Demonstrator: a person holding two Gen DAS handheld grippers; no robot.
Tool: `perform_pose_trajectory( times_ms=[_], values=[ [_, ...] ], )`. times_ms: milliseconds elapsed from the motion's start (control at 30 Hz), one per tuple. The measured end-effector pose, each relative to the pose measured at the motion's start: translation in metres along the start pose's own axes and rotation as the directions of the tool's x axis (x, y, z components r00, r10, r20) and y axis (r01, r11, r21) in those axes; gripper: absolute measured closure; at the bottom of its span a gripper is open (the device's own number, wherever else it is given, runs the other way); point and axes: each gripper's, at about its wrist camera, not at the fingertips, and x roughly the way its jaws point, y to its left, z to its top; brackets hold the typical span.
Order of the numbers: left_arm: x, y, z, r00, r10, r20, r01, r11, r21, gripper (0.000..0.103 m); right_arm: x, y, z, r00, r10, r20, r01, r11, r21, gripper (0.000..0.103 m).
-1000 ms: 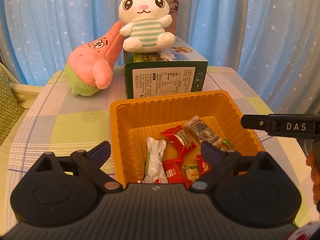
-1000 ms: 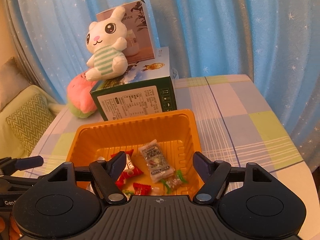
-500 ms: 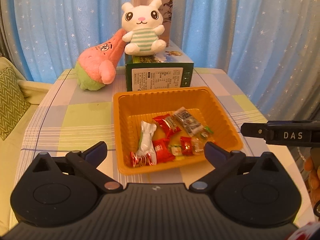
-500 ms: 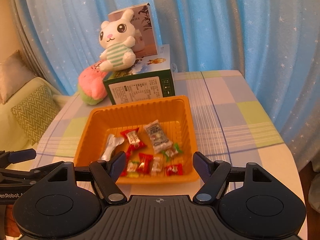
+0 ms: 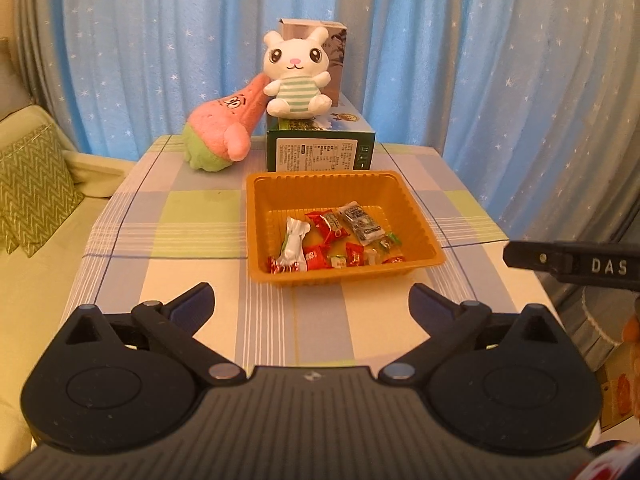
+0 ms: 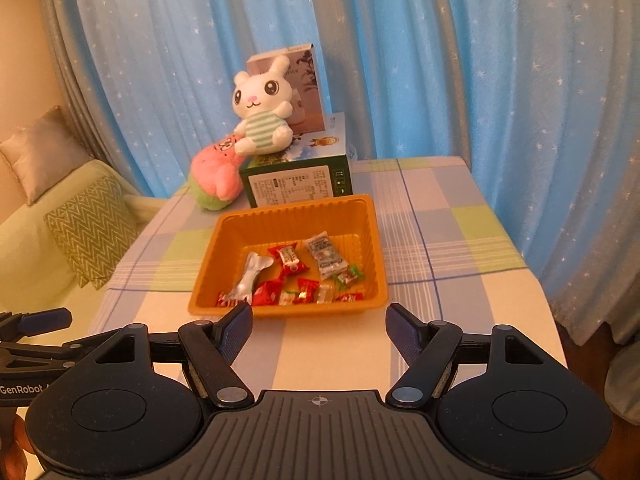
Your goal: Organize snacks
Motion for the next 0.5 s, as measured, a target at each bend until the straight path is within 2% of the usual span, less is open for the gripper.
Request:
perform_pose_trajectory(
  times_ms=[367, 500],
  values=[
    [-0.074, -0.014, -0.046, 0.999, 0.042, 0.034, -0.042, 0.999, -0.005, 0.001, -0.08, 0.017, -0.046, 0.998, 0.018, 0.06, -0.018, 1.0, -0.006, 0.03],
    [-0.093, -0.013, -0.067, 0.999, 0.048, 0.026, -0.047, 0.998, -0.039, 0.001, -0.103, 0.016, -0.063, 0.996, 0.003, 0.087, -0.004, 1.0, 0.006, 0.03]
  ],
)
